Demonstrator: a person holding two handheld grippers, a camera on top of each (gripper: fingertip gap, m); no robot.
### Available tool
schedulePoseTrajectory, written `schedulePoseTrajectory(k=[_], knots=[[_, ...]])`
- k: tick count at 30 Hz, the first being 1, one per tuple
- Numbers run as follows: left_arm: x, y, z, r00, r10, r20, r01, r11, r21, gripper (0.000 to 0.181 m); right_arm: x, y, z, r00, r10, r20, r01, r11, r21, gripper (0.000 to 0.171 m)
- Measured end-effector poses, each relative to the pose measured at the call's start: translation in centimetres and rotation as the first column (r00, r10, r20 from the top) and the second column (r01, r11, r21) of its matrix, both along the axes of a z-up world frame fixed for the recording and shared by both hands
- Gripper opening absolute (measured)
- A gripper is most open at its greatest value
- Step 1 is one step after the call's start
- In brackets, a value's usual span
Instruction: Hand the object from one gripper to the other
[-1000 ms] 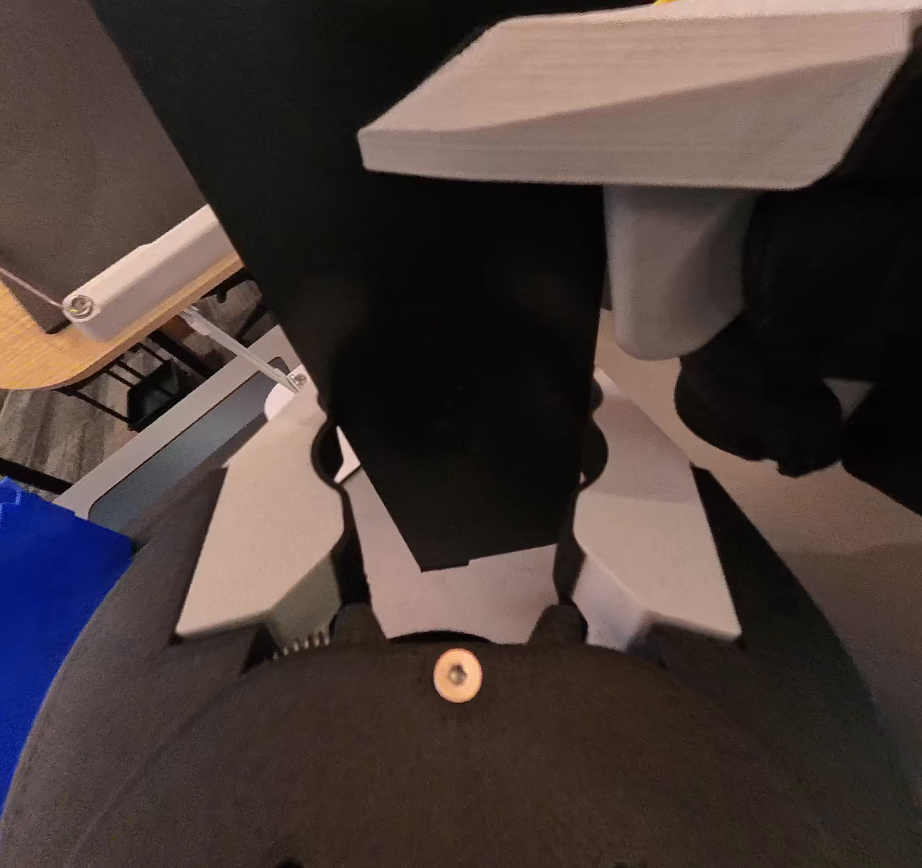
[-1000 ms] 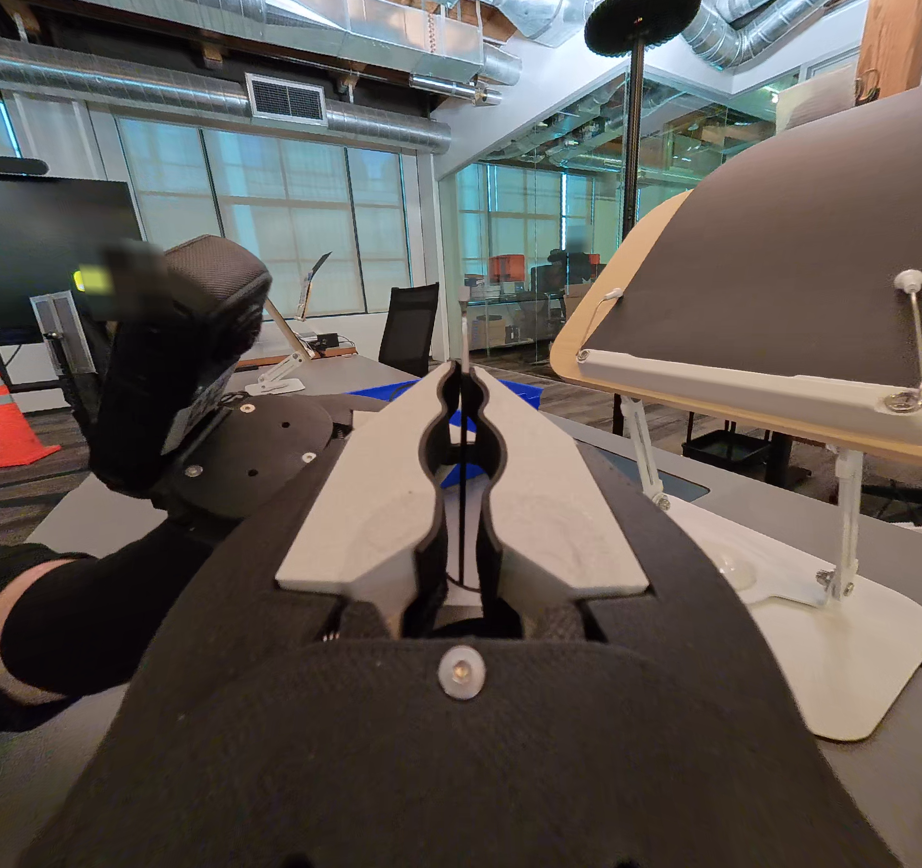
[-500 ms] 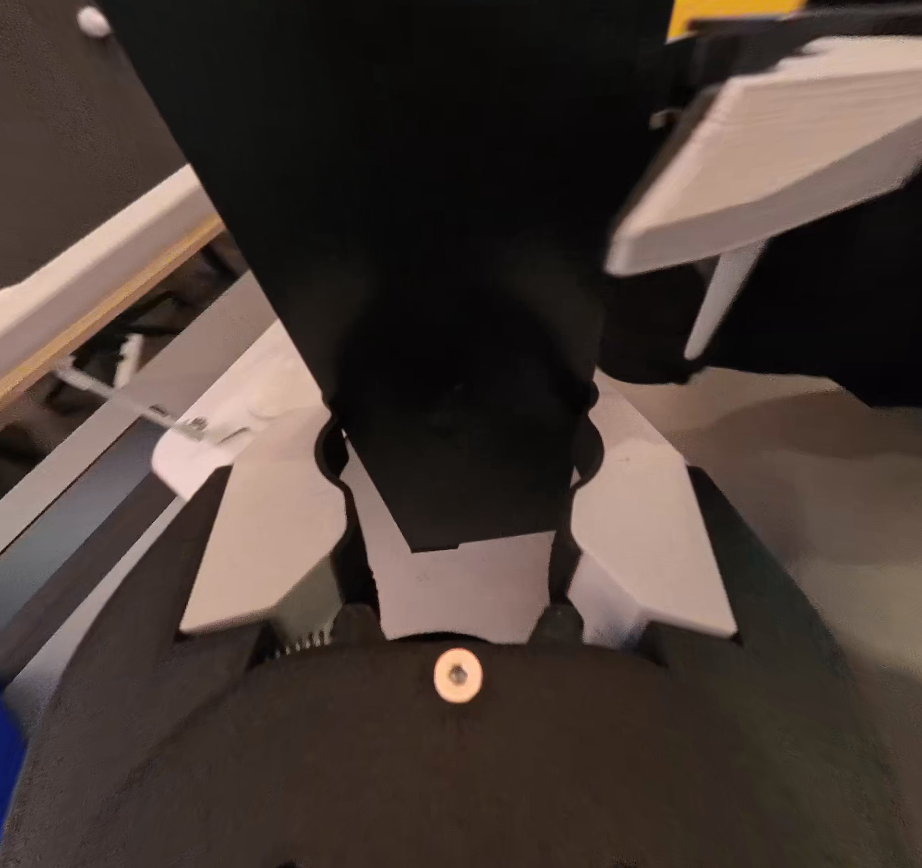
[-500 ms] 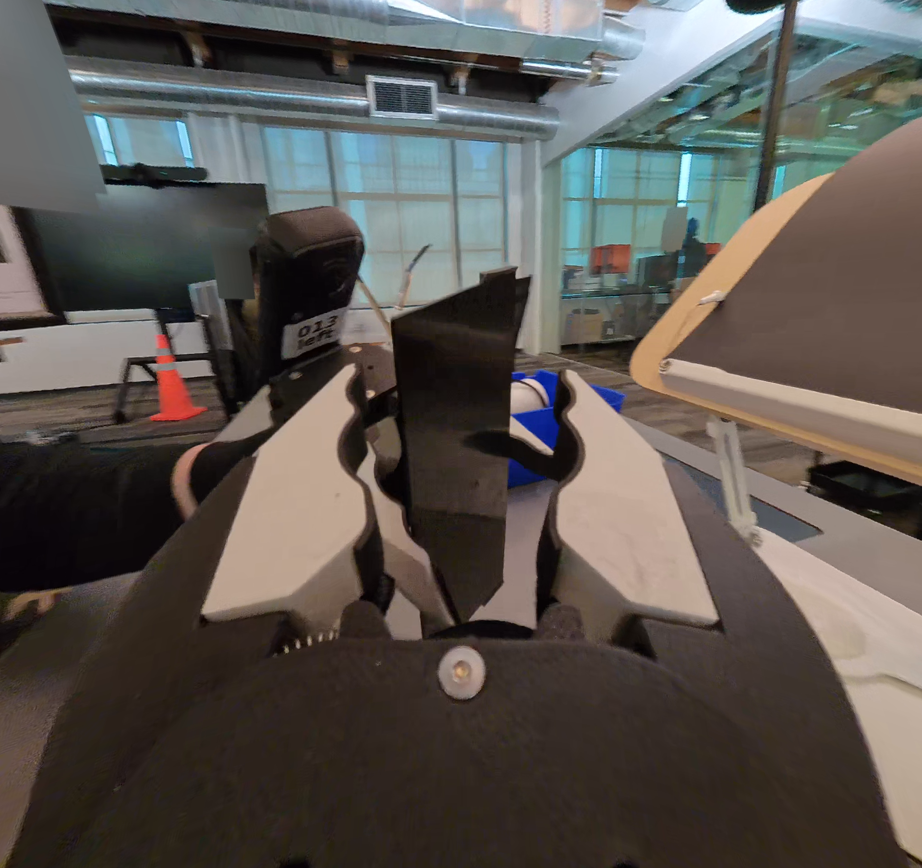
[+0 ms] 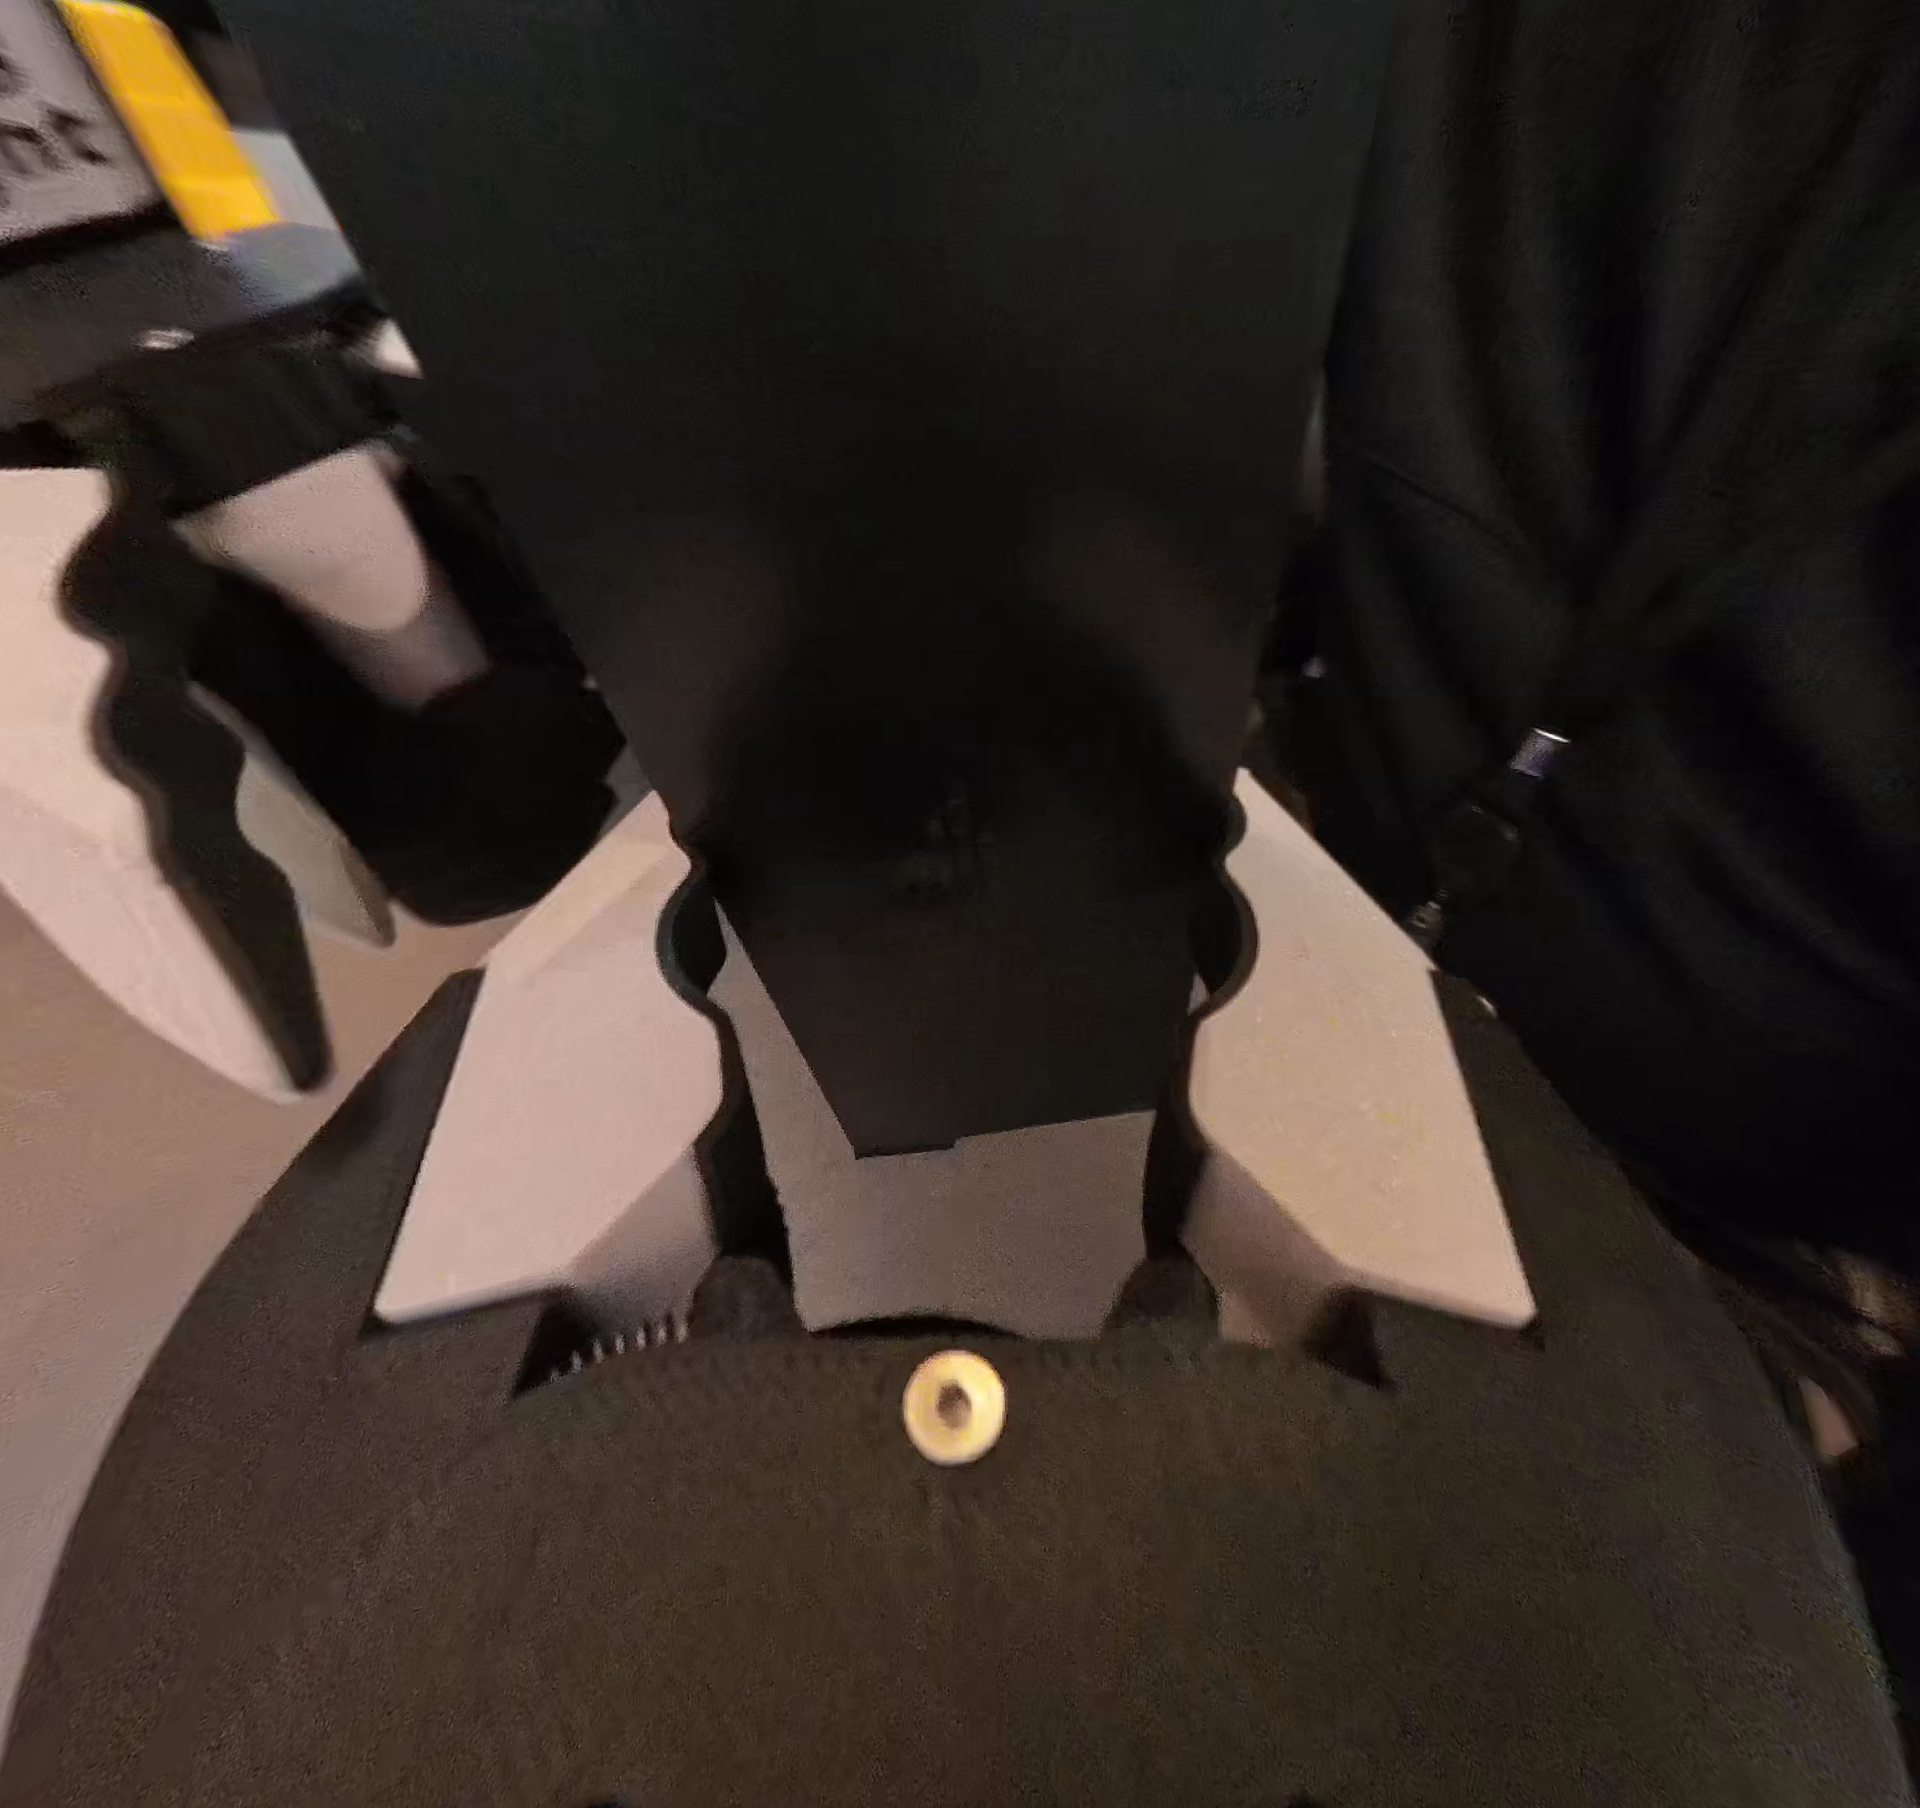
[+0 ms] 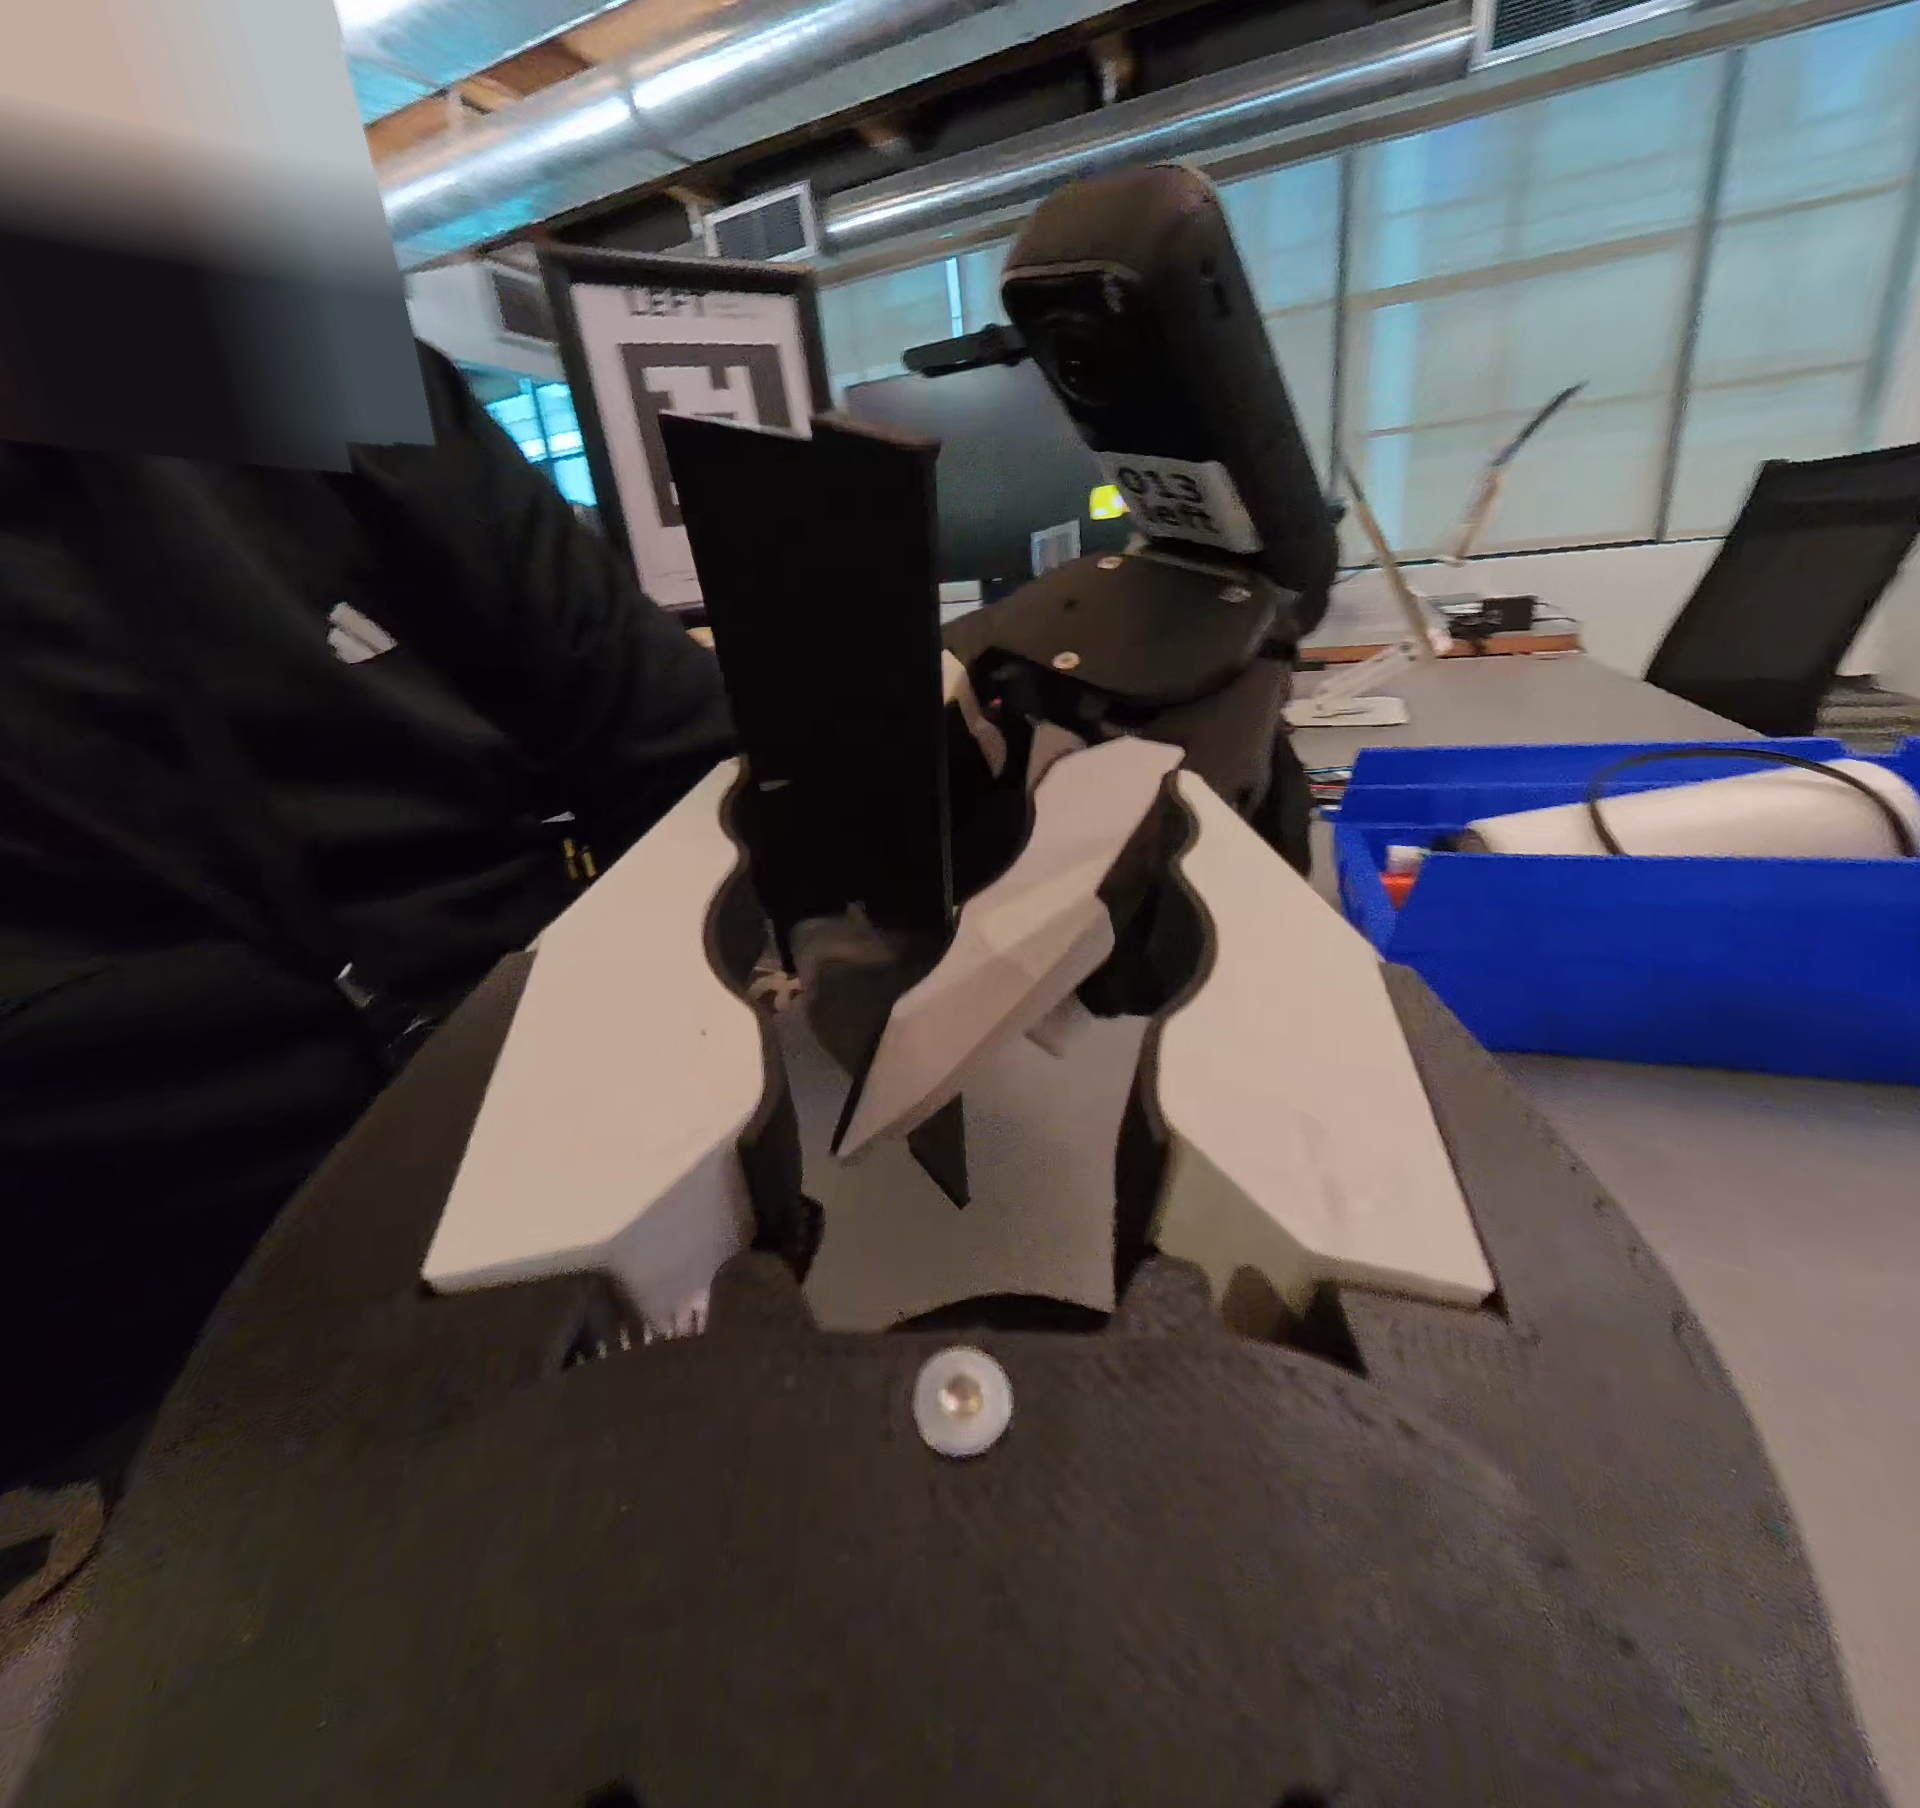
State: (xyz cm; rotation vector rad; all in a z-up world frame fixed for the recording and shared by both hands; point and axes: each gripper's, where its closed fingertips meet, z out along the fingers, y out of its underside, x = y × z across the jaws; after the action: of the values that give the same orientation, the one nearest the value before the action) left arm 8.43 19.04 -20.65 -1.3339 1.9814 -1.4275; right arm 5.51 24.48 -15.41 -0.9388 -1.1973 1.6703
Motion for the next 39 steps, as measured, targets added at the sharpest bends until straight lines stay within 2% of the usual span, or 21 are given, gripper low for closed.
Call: schedulePoseTrajectory(k=[5, 8, 12, 15, 16, 17, 23, 26, 28, 31, 35, 37, 39], knots=[[0.0, -1.9, -1.4, 0.990, -0.118, -0.073, 0.113, 0.992, -0.062, 0.091, -0.2, -2.6, -0.4, 0.993, 0.113, 0.027, -0.115, 0.992, 0.060, 0.044], [-0.1, -2.3, -1.9, 0.984, -0.151, -0.099, 0.142, 0.986, -0.093, 0.091, -0.1, -3.8, -0.7, 0.985, 0.164, 0.045, -0.167, 0.982, 0.093, 0.020], [-0.2, -2.6, -1.8, 0.980, -0.176, -0.089, 0.166, 0.979, -0.118, 0.091, 0.2, -4.3, -0.6, 0.982, 0.182, 0.043, -0.186, 0.976, 0.112, 0.014], [-0.3, -2.4, -1.2, 0.983, -0.173, -0.066, 0.162, 0.975, -0.149, 0.087, 0.6, -4.3, 0.1, 0.983, 0.183, 0.013, -0.183, 0.975, 0.126, 0.004], [-0.3, -2.0, -0.9, 0.987, -0.152, -0.055, 0.142, 0.978, -0.155, 0.083, 0.8, -4.2, 0.4, 0.985, 0.173, -0.006, -0.171, 0.977, 0.129, 0.000], [-0.3, -1.4, -0.8, 0.992, -0.119, -0.046, 0.111, 0.983, -0.144, 0.070, 1.0, -3.7, 0.8, 0.989, 0.144, -0.019, -0.141, 0.982, 0.126, 0.000], [-0.2, 2.6, 0.0, 0.992, 0.129, 0.000, -0.129, 0.988, -0.083, 0.079, 1.2, -0.1, 1.3, 0.999, -0.046, -0.021, 0.047, 0.995, 0.087, 0.000], [-0.1, 5.0, -0.3, 0.958, 0.287, 0.031, -0.288, 0.955, 0.072, 0.087, 1.4, 1.9, 1.2, 0.995, -0.102, -0.006, 0.102, 0.995, -0.007, 0.000], [-0.3, 7.7, -0.4, 0.903, 0.423, 0.082, -0.429, 0.866, 0.256, 0.092, 1.5, 3.7, 0.9, 0.989, -0.147, 0.014, 0.148, 0.984, -0.097, 0.000], [-1.1, 10.4, 0.9, 0.823, 0.521, 0.224, -0.556, 0.663, 0.502, 0.099, 2.1, 6.3, 0.4, 0.980, -0.199, 0.022, 0.198, 0.949, -0.247, 0.000], [-2.2, 11.5, 1.8, 0.806, 0.487, 0.336, -0.518, 0.304, 0.800, 0.109, 3.5, 9.8, -0.2, 0.955, -0.296, 0.029, 0.281, 0.861, -0.423, 0.000], [-2.5, 11.7, 1.8, 0.802, 0.464, 0.375, -0.476, 0.118, 0.872, 0.112, 4.5, 11.3, -0.2, 0.943, -0.332, 0.011, 0.289, 0.805, -0.517, 0.000], [-2.6, 11.9, 1.2, 0.811, 0.428, 0.399, -0.416, -0.057, 0.907, 0.107, 5.2, 12.4, -0.4, 0.937, -0.349, 0.003, 0.282, 0.751, -0.597, 0.000]])
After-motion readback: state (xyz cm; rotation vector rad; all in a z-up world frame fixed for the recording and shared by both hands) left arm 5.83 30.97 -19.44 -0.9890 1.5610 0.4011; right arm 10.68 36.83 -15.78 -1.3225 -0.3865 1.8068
